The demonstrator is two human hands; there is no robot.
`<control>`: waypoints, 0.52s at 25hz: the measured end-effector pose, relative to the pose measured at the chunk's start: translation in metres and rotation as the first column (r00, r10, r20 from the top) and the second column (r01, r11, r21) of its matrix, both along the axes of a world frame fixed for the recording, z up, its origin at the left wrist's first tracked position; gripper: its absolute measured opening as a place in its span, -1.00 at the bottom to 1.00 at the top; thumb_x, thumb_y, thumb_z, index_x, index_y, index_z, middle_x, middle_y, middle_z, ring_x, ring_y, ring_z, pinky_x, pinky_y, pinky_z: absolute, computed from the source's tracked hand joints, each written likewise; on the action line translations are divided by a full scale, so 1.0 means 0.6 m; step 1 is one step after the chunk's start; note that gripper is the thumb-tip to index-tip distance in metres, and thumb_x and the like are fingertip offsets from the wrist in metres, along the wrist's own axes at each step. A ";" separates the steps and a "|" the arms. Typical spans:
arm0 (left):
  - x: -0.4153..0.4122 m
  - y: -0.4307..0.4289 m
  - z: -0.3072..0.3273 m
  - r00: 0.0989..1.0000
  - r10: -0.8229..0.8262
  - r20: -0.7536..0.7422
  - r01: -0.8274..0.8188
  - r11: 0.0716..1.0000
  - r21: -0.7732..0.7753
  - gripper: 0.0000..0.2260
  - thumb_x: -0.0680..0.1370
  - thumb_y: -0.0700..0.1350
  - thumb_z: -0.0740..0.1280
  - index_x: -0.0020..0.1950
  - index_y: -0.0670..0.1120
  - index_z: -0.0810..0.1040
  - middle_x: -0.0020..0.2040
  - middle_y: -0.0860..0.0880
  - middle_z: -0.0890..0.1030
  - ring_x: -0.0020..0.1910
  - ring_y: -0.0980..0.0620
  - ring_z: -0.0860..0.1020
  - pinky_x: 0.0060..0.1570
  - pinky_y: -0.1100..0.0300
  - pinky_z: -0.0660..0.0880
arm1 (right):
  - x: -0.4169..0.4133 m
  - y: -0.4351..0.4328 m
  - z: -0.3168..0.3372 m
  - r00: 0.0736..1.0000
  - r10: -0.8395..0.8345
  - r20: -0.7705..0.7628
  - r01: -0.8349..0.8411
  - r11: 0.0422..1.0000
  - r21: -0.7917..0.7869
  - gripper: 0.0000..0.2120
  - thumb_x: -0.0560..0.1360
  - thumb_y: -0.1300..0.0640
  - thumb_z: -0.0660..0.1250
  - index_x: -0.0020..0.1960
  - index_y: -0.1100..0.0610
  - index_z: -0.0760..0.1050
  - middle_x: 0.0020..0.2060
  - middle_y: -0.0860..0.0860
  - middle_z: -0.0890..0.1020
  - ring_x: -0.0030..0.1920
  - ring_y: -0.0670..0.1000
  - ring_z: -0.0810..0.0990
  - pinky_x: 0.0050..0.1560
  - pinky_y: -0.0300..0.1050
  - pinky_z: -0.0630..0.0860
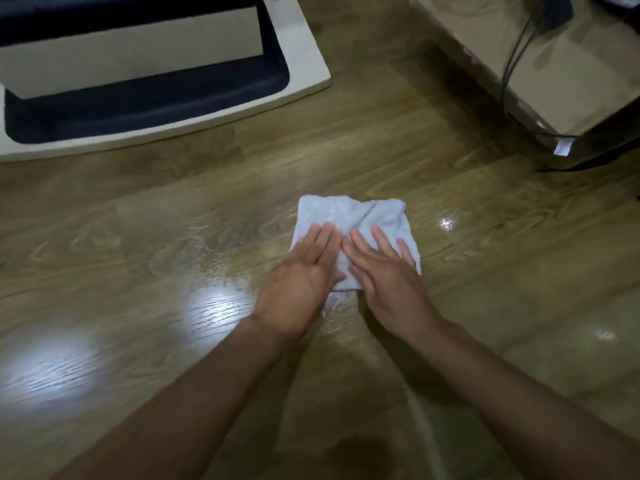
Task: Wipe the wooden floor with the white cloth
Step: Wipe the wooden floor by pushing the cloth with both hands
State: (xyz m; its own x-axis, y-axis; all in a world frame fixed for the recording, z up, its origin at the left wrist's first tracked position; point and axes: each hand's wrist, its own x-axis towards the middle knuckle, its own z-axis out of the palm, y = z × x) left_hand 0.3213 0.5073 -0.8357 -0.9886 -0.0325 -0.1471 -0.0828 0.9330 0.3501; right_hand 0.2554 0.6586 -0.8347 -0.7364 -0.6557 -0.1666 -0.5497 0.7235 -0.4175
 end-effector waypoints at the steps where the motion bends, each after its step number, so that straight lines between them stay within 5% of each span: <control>1: -0.022 -0.016 -0.003 0.999 0.024 0.035 -0.025 1.000 0.014 -0.45 0.63 0.03 0.15 0.55 -0.16 0.10 0.56 -0.10 0.11 0.55 -0.03 0.03 0.47 0.14 0.08 | -0.030 -0.017 0.002 0.999 0.032 -0.003 -0.032 0.999 0.008 -0.59 0.65 0.10 0.06 0.49 -0.08 0.24 0.49 -0.14 0.25 0.54 -0.02 0.05 0.47 0.02 -0.08; 7: -0.224 -0.154 0.012 0.967 0.209 0.145 -0.209 0.978 -0.019 -0.42 0.63 0.01 0.17 0.57 -0.12 0.01 0.58 -0.09 0.02 0.56 -0.05 -0.02 0.50 0.06 0.05 | -0.247 -0.194 0.016 0.983 0.159 0.087 -0.173 0.967 0.186 -0.56 0.67 0.02 -0.03 0.54 -0.06 0.07 0.56 -0.08 0.02 0.55 0.10 -0.07 0.49 0.18 -0.03; 13: -0.021 -0.117 -0.009 0.962 0.272 -0.008 -0.272 0.962 0.035 -0.46 0.61 0.08 0.14 0.55 -0.03 0.10 0.56 0.00 0.12 0.55 0.02 0.04 0.43 0.09 0.21 | -0.045 -0.131 -0.008 0.970 0.232 -0.072 -0.229 0.973 0.038 -0.56 0.64 -0.02 0.00 0.49 0.00 0.25 0.49 -0.07 0.27 0.53 0.05 0.12 0.46 0.12 0.04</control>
State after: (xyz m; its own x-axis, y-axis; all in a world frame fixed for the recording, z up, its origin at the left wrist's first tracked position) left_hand 0.3084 0.4370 -0.8411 -0.9450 -0.2956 -0.1398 -0.3269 0.8640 0.3830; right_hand 0.2286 0.5803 -0.8395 -0.5773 -0.8048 -0.1380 -0.7323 0.5850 -0.3486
